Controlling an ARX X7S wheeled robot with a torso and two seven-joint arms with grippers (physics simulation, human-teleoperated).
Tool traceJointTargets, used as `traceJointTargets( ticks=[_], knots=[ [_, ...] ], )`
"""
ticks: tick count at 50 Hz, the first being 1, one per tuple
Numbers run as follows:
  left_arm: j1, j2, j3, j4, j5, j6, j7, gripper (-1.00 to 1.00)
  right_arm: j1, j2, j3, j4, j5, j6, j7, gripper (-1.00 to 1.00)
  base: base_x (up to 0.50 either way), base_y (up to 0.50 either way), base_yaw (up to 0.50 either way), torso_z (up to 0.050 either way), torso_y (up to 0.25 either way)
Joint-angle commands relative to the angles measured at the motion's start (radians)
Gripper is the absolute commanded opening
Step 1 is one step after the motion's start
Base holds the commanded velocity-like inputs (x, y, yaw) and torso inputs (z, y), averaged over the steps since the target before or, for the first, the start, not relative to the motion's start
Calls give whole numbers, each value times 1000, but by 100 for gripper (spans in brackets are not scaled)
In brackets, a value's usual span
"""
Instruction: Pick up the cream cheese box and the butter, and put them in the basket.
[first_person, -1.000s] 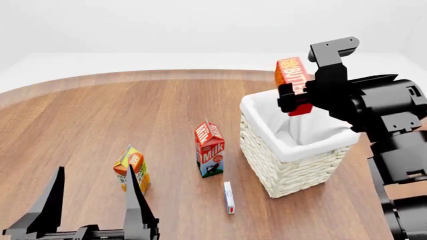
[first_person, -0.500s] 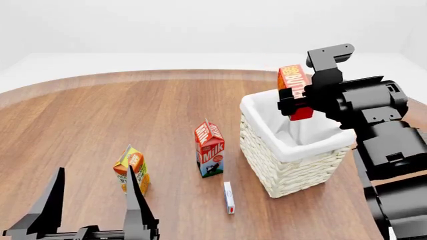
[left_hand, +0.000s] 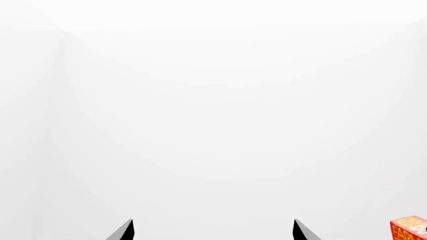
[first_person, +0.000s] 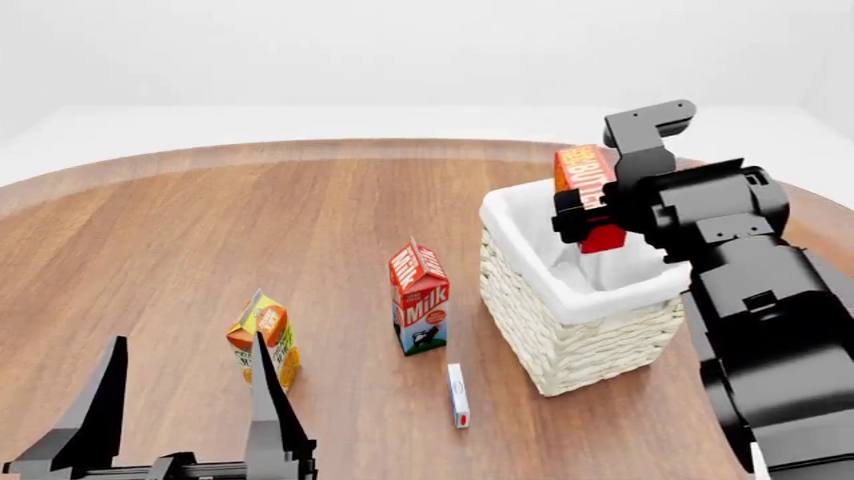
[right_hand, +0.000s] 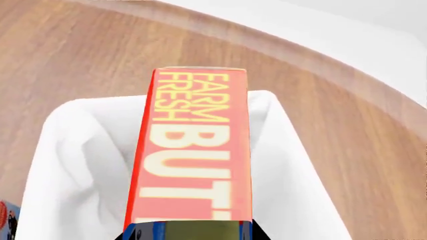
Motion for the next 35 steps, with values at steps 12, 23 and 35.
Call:
traceJointTargets(
  ticks=[12, 23, 35],
  knots=[
    [0, -6, 0, 7, -5, -5, -2, 100, 13, -24, 51, -3, -115, -1, -38, -100, 0, 0, 0, 0, 1],
    [4, -9, 0, 2, -7, 4, -4, 100, 13, -29, 92, -2, -175, 15, 0, 100, 0, 0, 0, 1, 1],
    [6, -12, 1, 4, -6, 7, -6, 100, 15, -30, 122, -4, -208, 8, -1, 100, 0, 0, 0, 0, 0]
  ],
)
